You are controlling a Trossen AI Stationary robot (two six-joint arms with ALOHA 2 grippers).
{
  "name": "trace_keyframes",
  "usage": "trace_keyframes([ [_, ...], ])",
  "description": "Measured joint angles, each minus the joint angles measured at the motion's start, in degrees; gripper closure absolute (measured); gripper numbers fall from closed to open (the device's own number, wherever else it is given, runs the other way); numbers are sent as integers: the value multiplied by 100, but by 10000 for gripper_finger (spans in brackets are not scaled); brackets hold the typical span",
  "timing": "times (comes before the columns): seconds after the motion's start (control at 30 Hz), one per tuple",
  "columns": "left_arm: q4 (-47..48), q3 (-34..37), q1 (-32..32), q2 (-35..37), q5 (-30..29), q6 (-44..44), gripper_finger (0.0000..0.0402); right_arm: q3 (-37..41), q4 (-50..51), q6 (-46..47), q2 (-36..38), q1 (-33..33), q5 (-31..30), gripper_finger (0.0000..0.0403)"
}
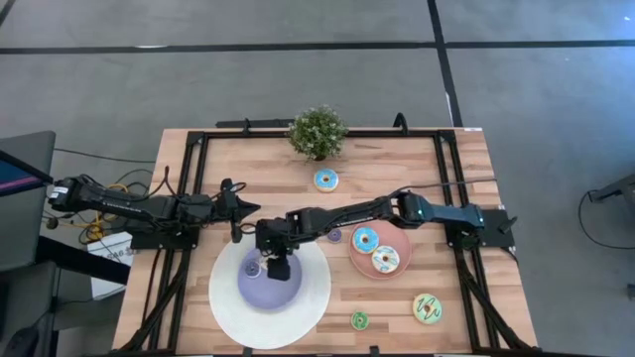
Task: Pick & Place donuts
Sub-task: Put the small white donut on the violet plate, then put the small blue donut on the violet plate
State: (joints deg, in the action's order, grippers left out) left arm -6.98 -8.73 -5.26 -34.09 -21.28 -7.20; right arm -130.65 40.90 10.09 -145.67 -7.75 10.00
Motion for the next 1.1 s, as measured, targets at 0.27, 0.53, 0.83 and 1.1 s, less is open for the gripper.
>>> trace_keyframes([
  [0.27, 0, 0, 0, -1, 2, 0, 401, 13, 363, 334, 288, 153, 126, 158],
  [0.53, 19, 0, 0, 0, 24, -68, 401, 2, 1870, -110, 947, 127, 75, 172],
  [0.83, 31, 0, 0, 0, 55, -159, 401, 2357, 1465, -101, 2284, -56, -400, 191],
  [1.1, 22, 0, -1, -1, 55, -360, 401, 5984, -1055, 1038, 4625, -50, -579, 206],
])
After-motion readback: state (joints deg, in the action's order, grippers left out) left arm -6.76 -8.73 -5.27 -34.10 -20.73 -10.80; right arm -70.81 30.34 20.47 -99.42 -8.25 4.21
